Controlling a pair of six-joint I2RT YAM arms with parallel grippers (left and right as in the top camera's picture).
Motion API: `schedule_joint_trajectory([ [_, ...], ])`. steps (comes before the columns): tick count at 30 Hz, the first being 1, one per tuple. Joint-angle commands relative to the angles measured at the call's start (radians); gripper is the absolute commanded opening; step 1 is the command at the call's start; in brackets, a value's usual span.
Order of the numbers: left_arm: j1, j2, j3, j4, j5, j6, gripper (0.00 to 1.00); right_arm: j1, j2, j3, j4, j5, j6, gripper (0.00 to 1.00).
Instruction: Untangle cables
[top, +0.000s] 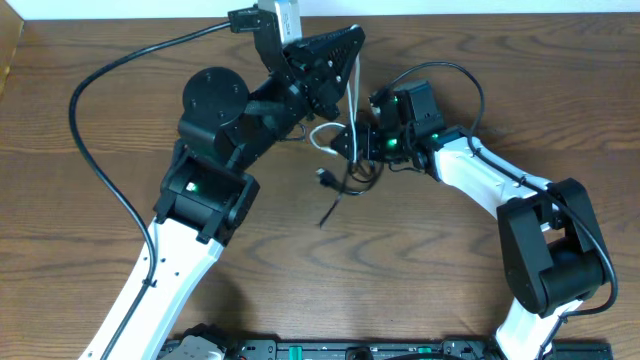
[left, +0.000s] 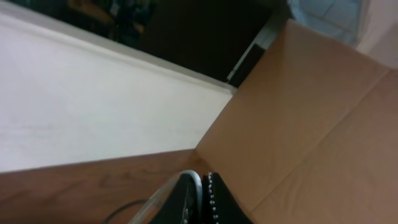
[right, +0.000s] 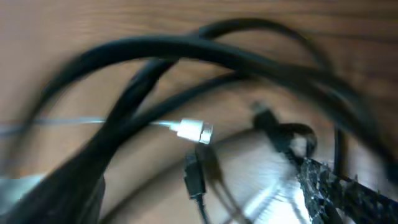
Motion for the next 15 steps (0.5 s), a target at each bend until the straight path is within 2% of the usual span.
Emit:
schedule_joint_trajectory([
  [1, 0.002, -0.079, 0.023, 0.043, 0.006, 0.024, 0.08, -0.002, -0.011, 0.003, -0.032, 0.219, -0.090, 0.96],
  [6, 0.002, -0.124, 0.023, 0.043, -0.056, 0.029, 0.08, -0.002, -0.011, 0.003, -0.035, 0.267, -0.153, 0.97],
  [11, 0.002, -0.176, 0.023, 0.042, -0.155, 0.087, 0.08, -0.003, -0.011, 0.003, -0.042, 0.298, -0.245, 0.99],
  [15, 0.002, -0.204, 0.023, 0.008, -0.198, 0.111, 0.08, -0.003, -0.011, 0.003, -0.041, 0.291, -0.258, 0.99],
])
